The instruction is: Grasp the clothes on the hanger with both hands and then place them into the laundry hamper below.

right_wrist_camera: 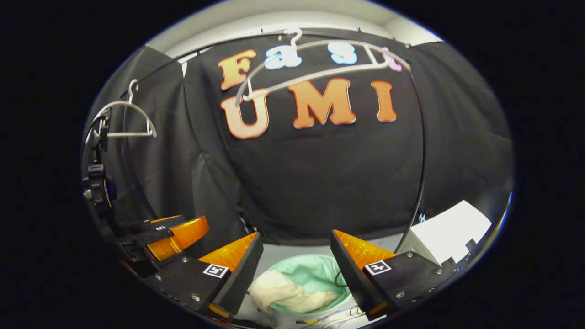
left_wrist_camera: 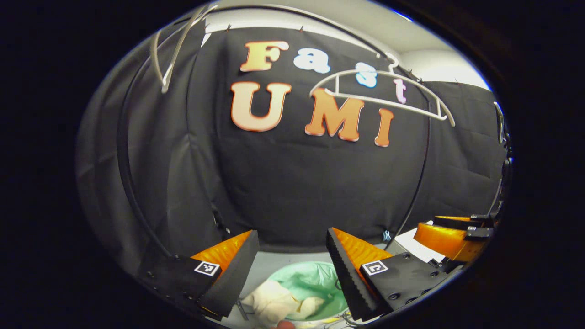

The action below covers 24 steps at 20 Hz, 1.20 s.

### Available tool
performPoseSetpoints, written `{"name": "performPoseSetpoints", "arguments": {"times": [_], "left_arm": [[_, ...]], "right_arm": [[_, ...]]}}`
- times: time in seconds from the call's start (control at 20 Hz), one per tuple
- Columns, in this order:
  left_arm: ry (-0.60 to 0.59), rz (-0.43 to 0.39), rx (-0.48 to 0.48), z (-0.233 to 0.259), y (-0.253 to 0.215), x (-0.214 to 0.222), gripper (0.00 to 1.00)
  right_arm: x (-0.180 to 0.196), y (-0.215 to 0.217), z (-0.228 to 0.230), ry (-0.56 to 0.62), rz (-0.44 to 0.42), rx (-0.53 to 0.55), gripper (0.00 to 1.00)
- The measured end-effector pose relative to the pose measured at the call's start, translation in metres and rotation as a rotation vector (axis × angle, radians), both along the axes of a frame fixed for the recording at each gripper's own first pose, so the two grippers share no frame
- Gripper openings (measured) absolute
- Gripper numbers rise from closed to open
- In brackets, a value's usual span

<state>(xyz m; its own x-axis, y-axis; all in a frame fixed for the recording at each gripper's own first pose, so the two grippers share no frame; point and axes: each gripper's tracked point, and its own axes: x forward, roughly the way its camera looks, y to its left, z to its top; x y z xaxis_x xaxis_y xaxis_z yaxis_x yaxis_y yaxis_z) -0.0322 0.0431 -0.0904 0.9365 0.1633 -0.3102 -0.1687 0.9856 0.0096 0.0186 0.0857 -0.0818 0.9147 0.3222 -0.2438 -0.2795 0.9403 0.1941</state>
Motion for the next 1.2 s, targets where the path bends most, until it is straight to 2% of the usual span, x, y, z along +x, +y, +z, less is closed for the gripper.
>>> {"name": "performPoseSetpoints", "arguments": {"times": [0.2,0.35,0.5,0.85,0.9,1.0,1.05,1.2], "left_arm": [[-0.122,-0.025,0.049,0.043,-0.014,0.011,0.94],[-0.190,-0.047,0.045,0.072,-0.030,0.017,0.97],[-0.255,-0.070,0.034,0.095,-0.040,0.016,0.94],[-0.348,-0.073,0.000,0.125,-0.054,0.017,0.96],[-0.353,-0.068,-0.004,0.126,-0.054,0.017,0.94],[-0.363,-0.056,-0.011,0.128,-0.054,0.018,0.96],[-0.366,-0.055,-0.015,0.129,-0.055,0.019,0.94],[-0.377,-0.048,-0.011,0.132,-0.055,0.019,0.94]], "right_arm": [[0.001,-0.025,0.053,-0.131,-0.043,0.020,0.92],[-0.005,-0.044,0.089,-0.216,-0.077,0.035,0.92],[-0.011,-0.065,0.114,-0.277,-0.114,0.018,0.92],[-0.024,-0.115,0.153,-0.358,-0.196,0.000,0.92],[-0.025,-0.119,0.156,-0.368,-0.201,-0.008,0.92],[-0.025,-0.125,0.162,-0.382,-0.205,-0.016,0.92],[-0.024,-0.128,0.163,-0.385,-0.207,-0.015,0.92],[-0.022,-0.132,0.161,-0.388,-0.208,-0.009,0.92]]}}
